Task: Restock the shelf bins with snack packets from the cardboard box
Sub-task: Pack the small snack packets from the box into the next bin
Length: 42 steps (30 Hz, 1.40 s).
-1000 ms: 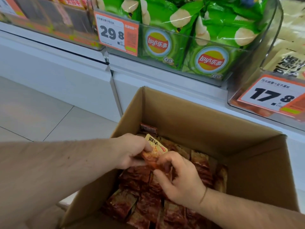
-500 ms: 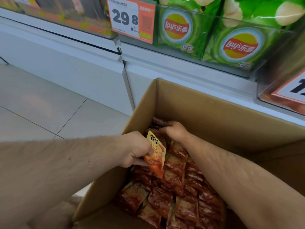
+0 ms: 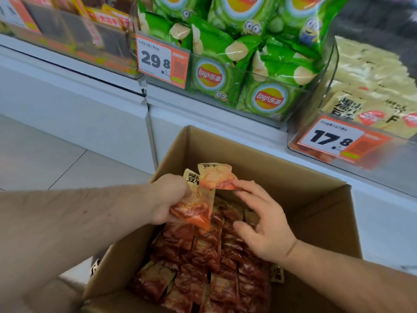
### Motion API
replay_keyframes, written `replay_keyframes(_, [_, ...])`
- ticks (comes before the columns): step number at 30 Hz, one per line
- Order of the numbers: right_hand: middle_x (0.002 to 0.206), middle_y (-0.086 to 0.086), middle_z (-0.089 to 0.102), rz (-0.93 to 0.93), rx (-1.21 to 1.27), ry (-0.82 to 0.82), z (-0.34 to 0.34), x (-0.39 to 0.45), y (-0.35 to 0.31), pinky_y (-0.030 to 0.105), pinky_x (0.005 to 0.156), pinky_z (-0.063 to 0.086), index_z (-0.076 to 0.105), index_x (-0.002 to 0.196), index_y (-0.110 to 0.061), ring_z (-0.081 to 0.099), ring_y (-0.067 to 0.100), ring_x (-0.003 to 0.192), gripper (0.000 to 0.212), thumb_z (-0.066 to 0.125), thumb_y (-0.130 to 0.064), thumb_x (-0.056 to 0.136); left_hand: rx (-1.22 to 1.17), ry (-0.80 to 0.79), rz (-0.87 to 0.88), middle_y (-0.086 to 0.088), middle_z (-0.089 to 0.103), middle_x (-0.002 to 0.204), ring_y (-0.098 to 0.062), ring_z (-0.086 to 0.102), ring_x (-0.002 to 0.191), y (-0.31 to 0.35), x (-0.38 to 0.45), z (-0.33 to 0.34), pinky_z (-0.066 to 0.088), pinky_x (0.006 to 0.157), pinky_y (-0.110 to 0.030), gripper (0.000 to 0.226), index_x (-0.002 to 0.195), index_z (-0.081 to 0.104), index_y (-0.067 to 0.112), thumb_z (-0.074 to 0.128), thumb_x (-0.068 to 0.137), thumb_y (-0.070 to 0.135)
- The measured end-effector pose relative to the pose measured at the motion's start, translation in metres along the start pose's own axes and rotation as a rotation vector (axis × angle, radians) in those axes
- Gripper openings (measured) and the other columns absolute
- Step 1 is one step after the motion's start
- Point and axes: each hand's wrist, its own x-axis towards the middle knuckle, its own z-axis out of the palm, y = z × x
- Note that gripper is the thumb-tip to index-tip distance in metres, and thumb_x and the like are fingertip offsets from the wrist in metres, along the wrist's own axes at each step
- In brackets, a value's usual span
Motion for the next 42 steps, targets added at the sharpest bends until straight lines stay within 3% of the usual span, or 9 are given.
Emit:
replay_keyframes(5, [0.141,0.004,0.054,-0.140,-0.146,-0.058,-0.018,-0.027,-0.021,0.043,0.120,0.025,0.065,0.125,-0.005,0.048,0.012,0.134,0.057,0.063,-0.024,0.072,-0.177,-0.033,0.097,-0.007,0.063,0.050,-0.027,0.063,0.061,0.007,-0.023,0.018,0.059,0.066,-0.045,0.025,0.081,0.059,0.007,0.039,0.095,0.005])
replay_keyframes(10, [0.139,0.004,0.056,-0.220,-0.323,-0.097,-0.040,-0.030,-0.033,0.040,0.120,0.026,0.069,0.118,-0.005,0.050,0.012,0.132,0.051,0.061,-0.024,0.072,-0.147,-0.229,0.256,-0.006,0.077,0.092,-0.024,0.072,0.083,0.007,-0.038,0.033,0.058,0.077,-0.039,0.028,0.102,0.072,0.016,0.052,0.098,0.035])
replay_keyframes(14, [0.132,0.001,0.061,-0.259,-0.327,-0.024,-0.067,-0.025,-0.045,0.033,0.109,0.039,0.075,0.093,-0.011,0.059,0.013,0.116,0.029,0.064,-0.025,0.070,0.048,-0.340,0.494,-0.006,0.075,0.105,-0.025,0.071,0.101,0.007,-0.047,0.040,0.053,0.095,-0.044,0.028,0.119,0.067,0.013,0.065,0.091,0.009])
replay_keyframes(19, [0.094,-0.008,0.064,0.315,-0.021,0.341,-0.110,-0.003,-0.070,0.012,0.063,0.041,0.060,0.096,-0.025,0.055,0.001,0.071,0.024,0.076,-0.028,0.079,0.116,-0.276,0.697,0.003,0.076,0.102,-0.014,0.072,0.095,0.014,-0.065,0.046,0.055,0.089,-0.035,0.048,0.122,0.057,0.021,0.074,0.082,-0.001])
replay_keyframes(21, [0.097,-0.008,0.063,0.560,0.274,0.269,-0.123,0.005,-0.074,0.015,0.058,0.041,0.055,0.106,-0.027,0.054,-0.001,0.063,0.037,0.080,-0.029,0.079,0.163,-0.309,0.759,0.004,0.076,0.100,-0.012,0.072,0.093,0.016,-0.074,0.051,0.057,0.082,-0.029,0.052,0.120,0.056,0.024,0.074,0.080,-0.005])
replay_keyframes(24, [0.084,0.000,0.067,0.525,0.483,0.102,-0.132,0.009,-0.077,0.018,0.046,0.039,0.059,0.109,-0.012,0.049,0.003,0.048,0.030,0.076,-0.018,0.084,0.223,-0.363,0.839,0.001,0.075,0.103,-0.013,0.072,0.095,0.020,-0.088,0.063,0.057,0.083,-0.030,0.056,0.123,0.054,0.025,0.073,0.081,-0.008])
replay_keyframes(30, [0.063,-0.006,0.067,0.482,0.544,0.187,-0.154,0.005,-0.077,0.018,0.044,0.042,0.062,0.097,-0.009,0.053,0.008,0.047,0.023,0.076,-0.001,0.081,0.382,-0.333,1.007,0.008,0.070,0.111,-0.006,0.068,0.100,0.037,-0.100,0.082,0.055,0.091,-0.028,0.063,0.119,0.046,0.042,0.076,0.081,0.001])
replay_keyframes(35, [0.078,-0.002,0.074,0.424,0.579,0.276,-0.182,0.003,-0.079,0.017,0.049,0.047,0.063,0.106,-0.010,0.065,0.004,0.058,0.034,0.072,0.009,0.080,0.431,-0.266,1.146,0.013,0.070,0.110,-0.003,0.066,0.101,0.055,-0.106,0.106,0.054,0.093,-0.036,0.058,0.119,0.051,0.042,0.080,0.080,0.010])
replay_keyframes(42, [0.073,-0.002,0.071,0.263,0.368,0.717,-0.266,-0.006,-0.063,0.020,0.053,0.048,0.056,0.085,-0.017,0.061,0.010,0.060,0.033,0.073,0.009,0.078,0.593,0.137,1.467,0.013,0.049,0.125,-0.002,0.042,0.119,0.086,-0.111,0.142,0.032,0.098,-0.017,0.055,0.131,0.051,0.025,0.075,0.082,0.020])
